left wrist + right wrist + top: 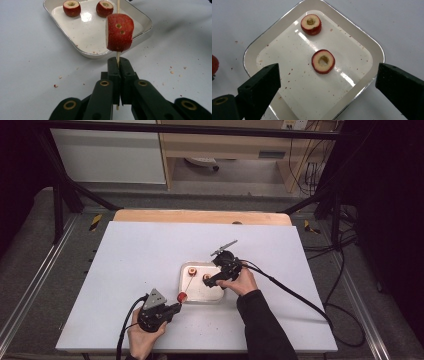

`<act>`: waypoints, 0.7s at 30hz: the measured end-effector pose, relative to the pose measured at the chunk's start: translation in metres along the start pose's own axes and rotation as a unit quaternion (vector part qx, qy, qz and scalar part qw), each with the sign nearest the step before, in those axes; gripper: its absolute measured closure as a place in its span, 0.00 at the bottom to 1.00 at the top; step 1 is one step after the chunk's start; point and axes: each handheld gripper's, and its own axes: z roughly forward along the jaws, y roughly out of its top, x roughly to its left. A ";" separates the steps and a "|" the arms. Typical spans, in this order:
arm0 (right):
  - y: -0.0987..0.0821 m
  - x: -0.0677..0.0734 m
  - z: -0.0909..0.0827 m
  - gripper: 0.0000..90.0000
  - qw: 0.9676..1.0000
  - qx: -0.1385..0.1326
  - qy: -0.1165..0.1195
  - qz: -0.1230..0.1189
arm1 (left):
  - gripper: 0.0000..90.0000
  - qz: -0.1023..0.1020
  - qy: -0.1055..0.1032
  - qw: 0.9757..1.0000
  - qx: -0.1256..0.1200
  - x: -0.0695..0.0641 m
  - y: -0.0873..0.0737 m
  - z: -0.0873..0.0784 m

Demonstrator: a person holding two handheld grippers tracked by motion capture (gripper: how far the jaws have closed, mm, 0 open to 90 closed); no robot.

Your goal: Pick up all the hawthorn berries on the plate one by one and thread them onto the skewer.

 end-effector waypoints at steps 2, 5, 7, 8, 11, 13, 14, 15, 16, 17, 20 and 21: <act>0.003 0.000 0.004 0.09 1.000 0.007 0.002 -0.003 | 0.98 0.001 -0.001 1.000 0.000 0.000 0.000 0.000; 0.007 0.000 0.011 0.12 1.000 0.022 0.000 -0.008 | 0.98 0.000 -0.001 1.000 0.000 0.000 0.000 0.000; 0.009 0.001 0.014 0.15 0.999 0.033 0.001 -0.014 | 0.98 0.001 -0.001 1.000 0.002 0.000 0.000 0.000; 0.010 0.002 0.016 0.17 0.999 0.038 0.001 -0.014 | 0.98 -0.001 -0.001 1.000 0.001 0.000 0.000 0.000; 0.012 0.000 0.019 0.23 0.999 0.042 0.007 -0.010 | 0.98 0.000 -0.001 1.000 0.001 0.001 0.000 0.001; 0.013 -0.002 0.021 0.27 0.999 0.044 0.008 -0.005 | 0.98 0.000 -0.001 1.000 0.002 0.001 0.000 0.001; 0.013 -0.003 0.021 0.29 0.999 0.044 0.009 -0.003 | 0.98 0.001 -0.001 1.000 0.002 0.001 0.000 0.001; 0.013 -0.003 0.022 0.30 0.999 0.043 0.007 -0.002 | 0.98 0.001 -0.001 1.000 0.003 0.000 0.000 0.001; 0.014 -0.004 0.022 0.32 0.999 0.042 0.008 -0.001 | 0.98 0.001 -0.002 1.000 0.004 0.000 0.000 0.002; 0.014 -0.004 0.023 0.33 0.999 0.042 0.012 0.000 | 0.98 0.001 -0.001 1.000 0.004 0.000 0.000 0.002; 0.016 -0.003 0.026 0.36 0.999 0.046 0.012 0.009 | 0.98 0.002 -0.002 1.000 0.005 0.000 0.000 0.002; 0.017 -0.003 0.027 0.38 0.999 0.048 0.011 0.007 | 0.98 0.002 -0.002 1.000 0.005 0.000 0.000 0.002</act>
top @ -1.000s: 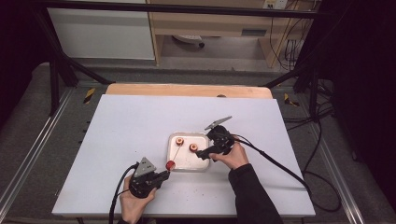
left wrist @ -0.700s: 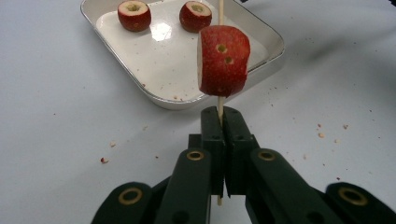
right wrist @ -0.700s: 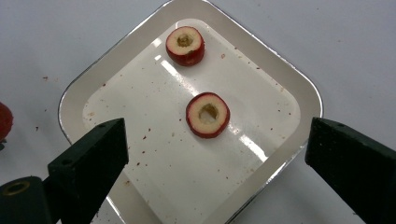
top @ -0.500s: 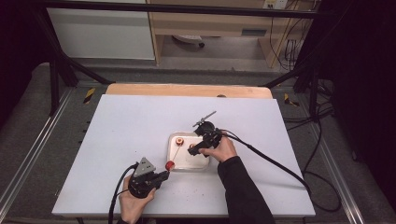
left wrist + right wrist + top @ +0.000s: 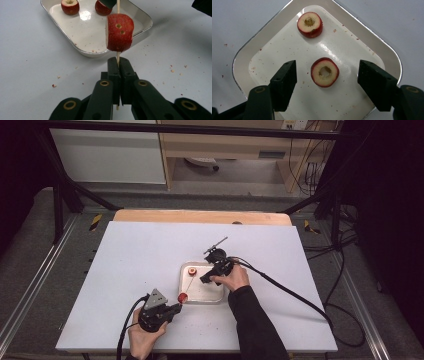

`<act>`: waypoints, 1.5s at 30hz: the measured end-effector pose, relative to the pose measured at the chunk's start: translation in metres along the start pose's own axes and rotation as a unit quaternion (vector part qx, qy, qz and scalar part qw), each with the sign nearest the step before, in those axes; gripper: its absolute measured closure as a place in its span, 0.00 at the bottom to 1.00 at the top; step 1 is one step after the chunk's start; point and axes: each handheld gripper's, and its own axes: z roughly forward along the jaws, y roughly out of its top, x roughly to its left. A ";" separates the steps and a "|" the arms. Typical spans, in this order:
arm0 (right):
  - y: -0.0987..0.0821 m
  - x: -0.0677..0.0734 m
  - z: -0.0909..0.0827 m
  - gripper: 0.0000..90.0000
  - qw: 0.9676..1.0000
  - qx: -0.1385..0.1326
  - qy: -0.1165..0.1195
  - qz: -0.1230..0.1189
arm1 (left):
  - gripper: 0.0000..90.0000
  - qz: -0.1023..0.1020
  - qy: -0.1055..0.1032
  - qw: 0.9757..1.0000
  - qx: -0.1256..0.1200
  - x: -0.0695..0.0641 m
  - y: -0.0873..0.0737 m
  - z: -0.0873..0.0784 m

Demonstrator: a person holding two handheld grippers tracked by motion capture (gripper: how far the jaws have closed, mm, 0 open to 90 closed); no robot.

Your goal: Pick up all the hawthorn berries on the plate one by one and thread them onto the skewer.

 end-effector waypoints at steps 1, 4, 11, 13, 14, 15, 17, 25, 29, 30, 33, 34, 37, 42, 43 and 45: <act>0.001 0.001 0.001 0.39 1.000 0.002 0.000 0.005 | 0.98 0.000 0.000 1.000 0.000 0.000 0.000 0.000; 0.002 0.001 0.002 0.42 1.000 0.005 0.002 0.005 | 0.98 -0.001 0.000 1.000 -0.002 0.000 0.000 -0.001; 0.003 -0.001 0.007 0.49 1.000 0.017 0.004 0.015 | 0.98 0.000 -0.001 1.000 -0.001 0.000 0.000 -0.001; 0.003 -0.001 0.008 0.52 1.000 0.020 0.006 0.017 | 0.98 0.001 -0.001 1.000 -0.001 0.000 0.000 -0.001; 0.003 -0.001 0.009 0.53 1.000 0.021 0.007 0.020 | 0.98 0.001 -0.001 1.000 -0.001 0.000 0.000 -0.001; 0.003 -0.001 0.010 0.53 0.999 0.022 0.008 0.024 | 0.98 0.000 -0.001 1.000 -0.001 0.000 0.000 -0.001; 0.003 -0.001 0.012 0.55 0.999 0.024 0.008 0.026 | 0.98 0.001 -0.001 1.000 -0.001 0.000 0.000 -0.001; 0.002 -0.002 0.013 0.65 0.999 0.024 0.009 0.030 | 0.98 0.001 0.000 1.000 -0.001 0.000 0.000 -0.001; 0.002 -0.001 0.013 0.67 0.999 0.025 0.009 0.035 | 0.98 0.001 0.000 1.000 -0.001 0.000 0.000 -0.001; 0.002 -0.001 0.013 0.67 0.999 0.025 0.008 0.036 | 0.98 0.001 0.000 1.000 -0.001 0.000 0.000 -0.001; 0.002 -0.001 0.013 0.67 0.999 0.028 0.006 0.045 | 0.98 0.002 0.000 1.000 0.000 0.000 0.000 -0.001; 0.003 -0.001 0.012 0.67 0.998 0.027 0.006 0.049 | 0.98 0.002 0.000 1.000 0.000 0.000 0.000 -0.001; 0.003 0.000 0.008 0.67 0.998 0.019 0.006 0.055 | 0.98 0.001 0.001 1.000 -0.002 0.000 0.000 -0.001; 0.002 0.002 -0.005 0.67 0.998 0.000 0.009 0.066 | 0.98 0.000 0.001 1.000 -0.004 -0.001 0.001 -0.001; 0.002 0.003 -0.009 0.67 0.998 -0.004 0.009 0.069 | 0.98 0.000 0.001 1.000 -0.005 -0.002 0.001 -0.001; 0.000 0.004 -0.015 0.68 0.997 -0.016 0.014 0.075 | 0.98 0.001 0.001 1.000 -0.006 -0.002 0.001 -0.001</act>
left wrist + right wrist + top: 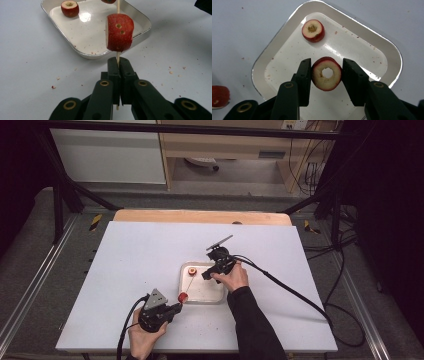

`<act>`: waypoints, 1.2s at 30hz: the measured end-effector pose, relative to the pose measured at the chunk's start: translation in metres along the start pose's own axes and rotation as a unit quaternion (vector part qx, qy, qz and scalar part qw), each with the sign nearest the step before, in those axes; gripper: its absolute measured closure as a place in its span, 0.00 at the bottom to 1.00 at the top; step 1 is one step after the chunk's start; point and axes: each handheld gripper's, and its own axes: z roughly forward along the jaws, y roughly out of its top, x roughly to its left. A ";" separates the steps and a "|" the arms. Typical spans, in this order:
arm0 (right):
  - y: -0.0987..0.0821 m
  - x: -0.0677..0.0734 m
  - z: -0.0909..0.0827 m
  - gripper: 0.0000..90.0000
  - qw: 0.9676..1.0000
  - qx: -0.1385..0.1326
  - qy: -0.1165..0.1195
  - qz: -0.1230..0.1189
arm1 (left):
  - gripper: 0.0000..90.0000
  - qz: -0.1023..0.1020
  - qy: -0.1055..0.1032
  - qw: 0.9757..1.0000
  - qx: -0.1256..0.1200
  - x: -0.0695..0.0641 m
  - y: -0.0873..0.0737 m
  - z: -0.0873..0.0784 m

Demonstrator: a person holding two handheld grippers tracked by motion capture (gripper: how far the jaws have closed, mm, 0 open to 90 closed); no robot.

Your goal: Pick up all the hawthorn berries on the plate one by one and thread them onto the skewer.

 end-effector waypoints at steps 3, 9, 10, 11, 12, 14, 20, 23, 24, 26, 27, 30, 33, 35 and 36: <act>-0.004 -0.001 -0.008 0.68 1.000 -0.015 0.003 0.007 | 0.98 0.003 -0.001 1.000 0.000 -0.002 0.001 0.000; -0.017 -0.006 -0.022 0.68 0.998 -0.048 0.020 0.032 | 0.98 0.006 -0.002 1.000 0.001 -0.006 0.003 0.003; -0.020 -0.008 -0.024 0.68 0.998 -0.057 0.022 0.036 | 0.98 0.005 -0.004 1.000 0.000 -0.007 0.003 0.004; -0.023 -0.009 -0.027 0.68 0.997 -0.064 0.026 0.041 | 0.98 0.007 -0.004 1.000 0.001 -0.008 0.003 0.004; -0.026 -0.010 -0.029 0.68 0.996 -0.074 0.029 0.043 | 0.98 0.008 -0.004 1.000 0.001 -0.009 0.003 0.005; -0.030 -0.011 -0.032 0.68 0.995 -0.084 0.033 0.051 | 0.98 0.008 -0.005 1.000 0.002 -0.011 0.004 0.006; -0.044 -0.015 -0.041 0.68 0.986 -0.139 0.057 0.072 | 0.98 0.003 -0.004 1.000 -0.002 -0.016 0.005 0.009; -0.051 -0.017 -0.043 0.68 0.979 -0.171 0.066 0.085 | 0.98 0.000 -0.001 1.000 -0.001 -0.018 0.006 0.010; -0.053 -0.017 -0.043 0.68 0.977 -0.182 0.070 0.091 | 0.98 -0.002 0.000 1.000 -0.003 -0.020 0.006 0.011; -0.057 -0.018 -0.045 0.68 0.971 -0.204 0.078 0.101 | 0.98 -0.005 0.000 1.000 -0.004 -0.021 0.006 0.012; -0.059 -0.018 -0.045 0.68 0.968 -0.216 0.079 0.103 | 0.98 -0.006 0.000 1.000 -0.005 -0.022 0.007 0.012; -0.063 -0.019 -0.048 0.68 0.959 -0.246 0.084 0.113 | 0.98 -0.013 -0.003 1.000 -0.008 -0.025 0.007 0.014; -0.067 -0.019 -0.050 0.68 0.950 -0.273 0.091 0.122 | 0.98 -0.018 -0.006 1.000 -0.011 -0.028 0.008 0.016; -0.069 -0.018 -0.050 0.68 0.945 -0.287 0.093 0.125 | 0.98 -0.022 -0.007 1.000 -0.013 -0.030 0.008 0.017; -0.070 -0.017 -0.050 0.68 0.943 -0.292 0.094 0.128 | 0.98 -0.022 -0.009 1.000 -0.015 -0.032 0.008 0.018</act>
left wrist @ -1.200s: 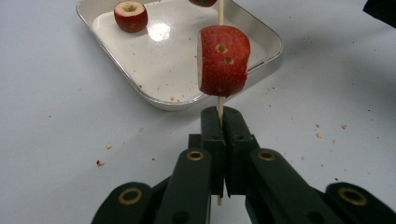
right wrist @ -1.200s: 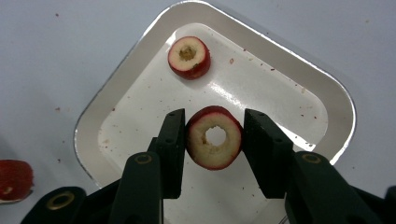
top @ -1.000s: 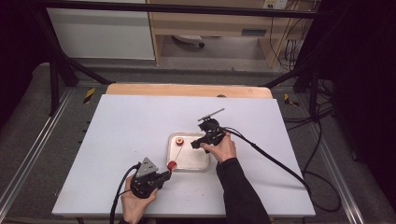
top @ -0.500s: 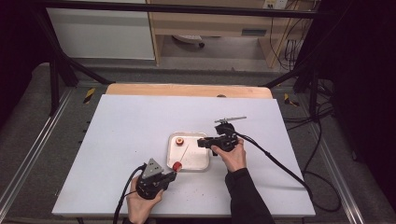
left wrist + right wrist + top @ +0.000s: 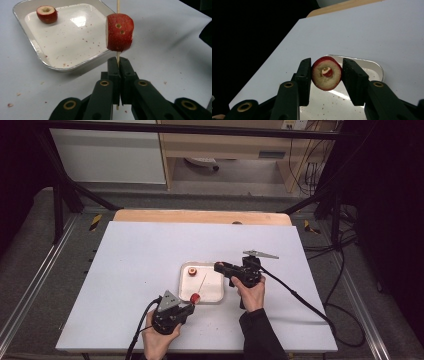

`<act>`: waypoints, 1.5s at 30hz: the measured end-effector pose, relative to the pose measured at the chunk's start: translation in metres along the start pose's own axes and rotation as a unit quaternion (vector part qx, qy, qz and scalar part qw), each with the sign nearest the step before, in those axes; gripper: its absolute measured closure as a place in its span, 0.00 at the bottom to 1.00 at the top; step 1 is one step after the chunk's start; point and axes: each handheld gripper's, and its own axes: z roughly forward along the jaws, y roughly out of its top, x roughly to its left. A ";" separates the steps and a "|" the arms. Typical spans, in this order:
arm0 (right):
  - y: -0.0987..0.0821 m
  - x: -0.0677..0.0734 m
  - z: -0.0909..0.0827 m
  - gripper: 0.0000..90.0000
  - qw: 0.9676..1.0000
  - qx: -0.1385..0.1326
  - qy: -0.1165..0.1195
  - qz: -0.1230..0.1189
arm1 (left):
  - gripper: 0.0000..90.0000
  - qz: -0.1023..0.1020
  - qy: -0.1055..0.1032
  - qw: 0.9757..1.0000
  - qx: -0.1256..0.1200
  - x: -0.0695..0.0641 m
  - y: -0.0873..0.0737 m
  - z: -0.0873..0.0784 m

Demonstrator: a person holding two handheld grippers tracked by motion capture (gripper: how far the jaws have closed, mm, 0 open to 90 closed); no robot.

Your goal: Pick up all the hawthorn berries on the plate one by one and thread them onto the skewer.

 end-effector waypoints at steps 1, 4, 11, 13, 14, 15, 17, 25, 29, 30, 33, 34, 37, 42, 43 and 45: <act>-0.001 0.001 0.000 0.68 1.000 -0.007 0.005 0.004 | 0.98 0.001 0.000 1.000 -0.001 -0.001 0.000 0.001; -0.003 0.002 -0.001 0.68 1.000 -0.028 0.010 0.009 | 0.98 -0.008 -0.003 1.000 -0.004 -0.005 0.000 0.004; -0.008 0.004 -0.002 0.68 0.997 -0.074 0.021 0.018 | 0.98 -0.025 -0.007 1.000 -0.011 -0.014 0.002 0.010; -0.009 0.004 -0.002 0.68 0.996 -0.085 0.024 0.020 | 0.98 -0.027 -0.005 1.000 -0.011 -0.016 0.004 0.012; -0.009 0.005 -0.002 0.68 0.995 -0.093 0.028 0.020 | 0.98 -0.031 -0.008 0.999 -0.011 -0.017 0.004 0.014; -0.010 0.005 -0.002 0.68 0.995 -0.097 0.029 0.023 | 0.98 -0.033 -0.008 0.999 -0.013 -0.018 0.005 0.015; -0.011 0.006 -0.001 0.68 0.994 -0.107 0.034 0.021 | 0.98 -0.036 -0.010 0.999 -0.016 -0.020 0.006 0.016; -0.014 0.010 -0.003 0.68 0.990 -0.128 0.046 0.027 | 0.98 -0.046 -0.010 0.999 -0.019 -0.024 0.011 0.024; -0.015 0.011 -0.004 0.68 0.989 -0.134 0.051 0.024 | 0.98 -0.051 -0.012 0.998 -0.024 -0.024 0.012 0.025; -0.015 0.011 -0.004 0.68 0.989 -0.135 0.052 0.026 | 0.98 -0.052 -0.012 0.998 -0.024 -0.023 0.012 0.025; -0.016 0.012 -0.004 0.68 0.989 -0.136 0.054 0.028 | 0.98 -0.054 -0.011 0.998 -0.029 -0.022 0.012 0.025; -0.016 0.013 -0.004 0.68 0.989 -0.137 0.054 0.027 | 0.98 -0.055 -0.012 0.998 -0.031 -0.022 0.012 0.025; -0.016 0.013 -0.004 0.68 0.989 -0.137 0.055 0.027 | 0.98 -0.053 -0.011 0.998 -0.031 -0.022 0.012 0.024; -0.018 0.013 -0.003 0.68 0.989 -0.132 0.056 0.029 | 0.98 -0.055 -0.013 0.998 -0.034 -0.021 0.012 0.024; -0.018 0.013 -0.003 0.68 0.989 -0.132 0.056 0.026 | 0.98 -0.056 -0.013 0.998 -0.034 -0.021 0.013 0.024; -0.018 0.012 -0.002 0.68 0.989 -0.132 0.057 0.026 | 0.98 -0.056 -0.013 0.998 -0.035 -0.021 0.013 0.024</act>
